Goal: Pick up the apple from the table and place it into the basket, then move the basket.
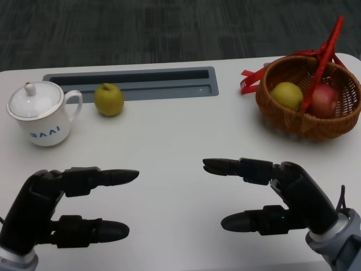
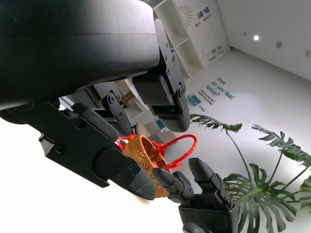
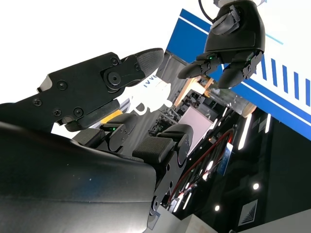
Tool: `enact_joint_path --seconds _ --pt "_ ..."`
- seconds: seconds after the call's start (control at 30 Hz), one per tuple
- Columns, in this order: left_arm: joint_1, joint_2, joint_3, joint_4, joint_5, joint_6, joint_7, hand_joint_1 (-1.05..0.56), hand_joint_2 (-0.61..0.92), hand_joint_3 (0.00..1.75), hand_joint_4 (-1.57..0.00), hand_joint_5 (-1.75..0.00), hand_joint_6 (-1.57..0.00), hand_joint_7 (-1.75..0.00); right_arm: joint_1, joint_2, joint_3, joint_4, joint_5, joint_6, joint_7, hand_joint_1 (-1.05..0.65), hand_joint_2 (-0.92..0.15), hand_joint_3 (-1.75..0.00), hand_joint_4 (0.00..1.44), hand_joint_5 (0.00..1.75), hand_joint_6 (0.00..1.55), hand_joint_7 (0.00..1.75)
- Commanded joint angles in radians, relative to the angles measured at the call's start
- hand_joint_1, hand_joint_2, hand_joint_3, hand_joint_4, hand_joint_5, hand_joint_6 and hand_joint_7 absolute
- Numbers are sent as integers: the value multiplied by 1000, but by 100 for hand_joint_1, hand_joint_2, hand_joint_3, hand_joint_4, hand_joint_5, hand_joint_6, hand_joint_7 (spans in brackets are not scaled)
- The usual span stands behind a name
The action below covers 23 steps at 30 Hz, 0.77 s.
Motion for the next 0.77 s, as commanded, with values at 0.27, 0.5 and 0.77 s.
enact_joint_path --seconds 0.27,0.5,0.77 --pt "1 12 8 1 -13 -7 -1 -51 71 0 -98 0 -89 0 -48 15 -4 51 43 -2 33 -46 -81 -1 80 1 72 2" --pt "-5 8 8 6 -5 -13 3 -51 71 0 -99 0 -90 0 -62 17 -13 71 40 -14 30 -44 -83 -1 83 1 77 2" --pt "-13 14 5 10 -24 -16 -9 -50 71 0 -99 0 -90 0 -69 7 -18 82 30 -34 29 -46 -85 -1 83 0 76 0"
